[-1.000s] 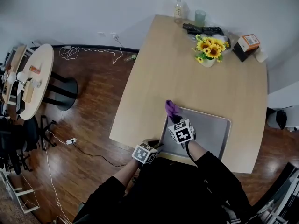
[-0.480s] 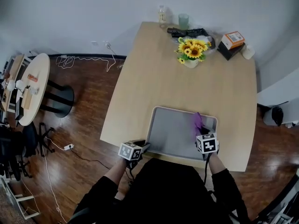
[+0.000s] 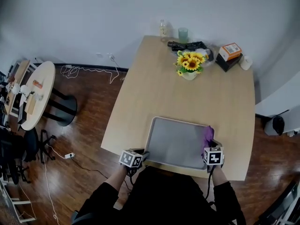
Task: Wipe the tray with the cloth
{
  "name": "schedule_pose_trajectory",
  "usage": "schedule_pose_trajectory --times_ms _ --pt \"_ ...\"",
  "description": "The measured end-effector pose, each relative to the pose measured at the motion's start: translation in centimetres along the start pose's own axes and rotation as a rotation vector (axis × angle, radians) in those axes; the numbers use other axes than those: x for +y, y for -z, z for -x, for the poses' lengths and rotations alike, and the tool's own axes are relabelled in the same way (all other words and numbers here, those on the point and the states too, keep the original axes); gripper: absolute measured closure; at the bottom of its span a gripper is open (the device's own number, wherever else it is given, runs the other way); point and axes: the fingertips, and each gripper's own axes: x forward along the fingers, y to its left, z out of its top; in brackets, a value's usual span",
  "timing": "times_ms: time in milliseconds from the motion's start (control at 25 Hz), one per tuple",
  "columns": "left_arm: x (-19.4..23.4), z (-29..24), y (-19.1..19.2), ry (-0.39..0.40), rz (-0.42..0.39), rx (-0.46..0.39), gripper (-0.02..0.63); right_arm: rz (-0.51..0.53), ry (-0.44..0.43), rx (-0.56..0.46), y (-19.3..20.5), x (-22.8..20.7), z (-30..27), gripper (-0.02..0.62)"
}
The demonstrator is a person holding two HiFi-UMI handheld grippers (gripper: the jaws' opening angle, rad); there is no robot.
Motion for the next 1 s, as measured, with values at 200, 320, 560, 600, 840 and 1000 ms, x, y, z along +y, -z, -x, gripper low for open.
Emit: schedule_pose_trajectory --times_ms 200,320,560,600,840,1000 --pt "-0.2 -0.2 -0.4 0.046 0.007 -0.033 0.491 0.015 -0.031 -0.035 -2.9 7.9 -2.1 0.545" --pt "-0.1 0.0 -0.6 0.08 -0.044 0.003 0.485 0.062 -0.106 -0.066 -5.4 15.7 -3.9 0.545" --pt "-0.4 -0.4 -0.4 0.133 -0.083 0.074 0.474 0.204 -0.342 -0.101 -7.7 29.1 -5.5 0.545" --pt "-0.4 -0.5 -0.3 0.134 -0.078 0.08 0.474 0.236 -0.378 -0.102 -7.7 30.7 -5.6 0.545" --pt "0.0 -0.3 -0.4 0.121 -0.053 0.053 0.476 0.251 -0.343 -0.092 -6.9 26.8 -5.2 0.545" --pt "-0.3 0.0 -0.8 0.118 -0.035 0.02 0.476 0.139 -0.215 -0.067 -4.0 15.7 -3.0 0.545"
